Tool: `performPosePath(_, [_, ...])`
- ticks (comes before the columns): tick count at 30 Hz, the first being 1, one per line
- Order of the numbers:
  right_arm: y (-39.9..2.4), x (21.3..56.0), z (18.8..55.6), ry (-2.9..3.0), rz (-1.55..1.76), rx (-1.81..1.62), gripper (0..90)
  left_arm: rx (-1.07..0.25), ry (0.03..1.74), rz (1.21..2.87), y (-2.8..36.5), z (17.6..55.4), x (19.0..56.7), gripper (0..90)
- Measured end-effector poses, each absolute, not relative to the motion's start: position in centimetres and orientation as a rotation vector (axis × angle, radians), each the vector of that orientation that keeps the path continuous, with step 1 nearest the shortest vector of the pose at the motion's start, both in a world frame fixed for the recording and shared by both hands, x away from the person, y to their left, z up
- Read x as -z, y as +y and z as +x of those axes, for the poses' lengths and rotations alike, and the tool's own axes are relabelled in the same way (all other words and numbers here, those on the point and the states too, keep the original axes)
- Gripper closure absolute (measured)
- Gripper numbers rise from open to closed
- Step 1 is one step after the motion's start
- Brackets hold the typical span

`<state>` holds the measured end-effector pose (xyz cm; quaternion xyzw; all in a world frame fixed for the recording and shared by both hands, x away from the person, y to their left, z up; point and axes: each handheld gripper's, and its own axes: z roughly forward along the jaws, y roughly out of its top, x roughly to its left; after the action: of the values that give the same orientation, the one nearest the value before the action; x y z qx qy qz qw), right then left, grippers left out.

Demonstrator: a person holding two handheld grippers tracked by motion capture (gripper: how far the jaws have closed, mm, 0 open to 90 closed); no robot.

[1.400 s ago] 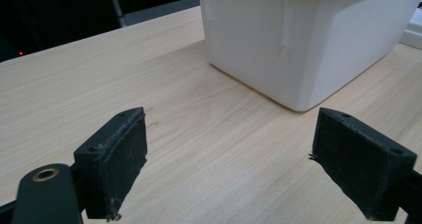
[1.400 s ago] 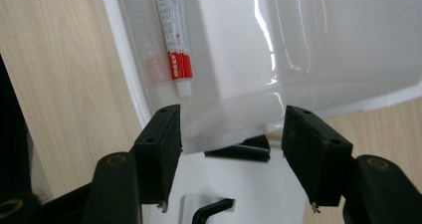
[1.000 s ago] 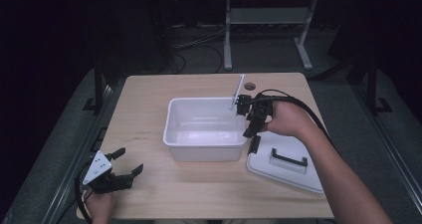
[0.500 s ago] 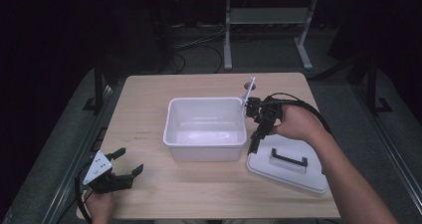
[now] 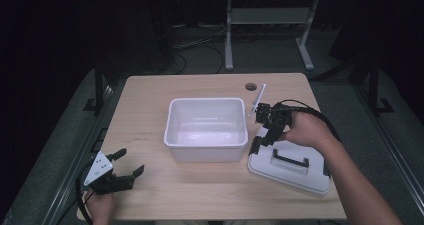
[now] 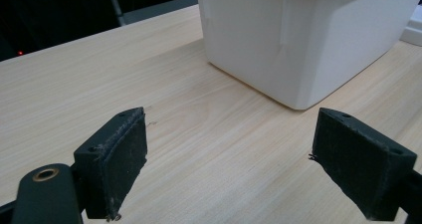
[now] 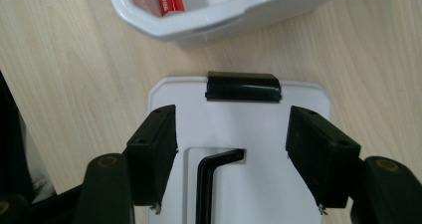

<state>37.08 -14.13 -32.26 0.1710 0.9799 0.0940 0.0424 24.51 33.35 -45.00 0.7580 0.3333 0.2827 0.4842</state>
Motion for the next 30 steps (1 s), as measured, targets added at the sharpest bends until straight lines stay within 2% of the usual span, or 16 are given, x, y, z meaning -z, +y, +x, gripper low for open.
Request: performPosePath(30, [-18.3,36.7,35.8,2.986,0.638,-0.332,35.4,-0.689,0.81,1.85,33.2,24.5,45.0,13.5])
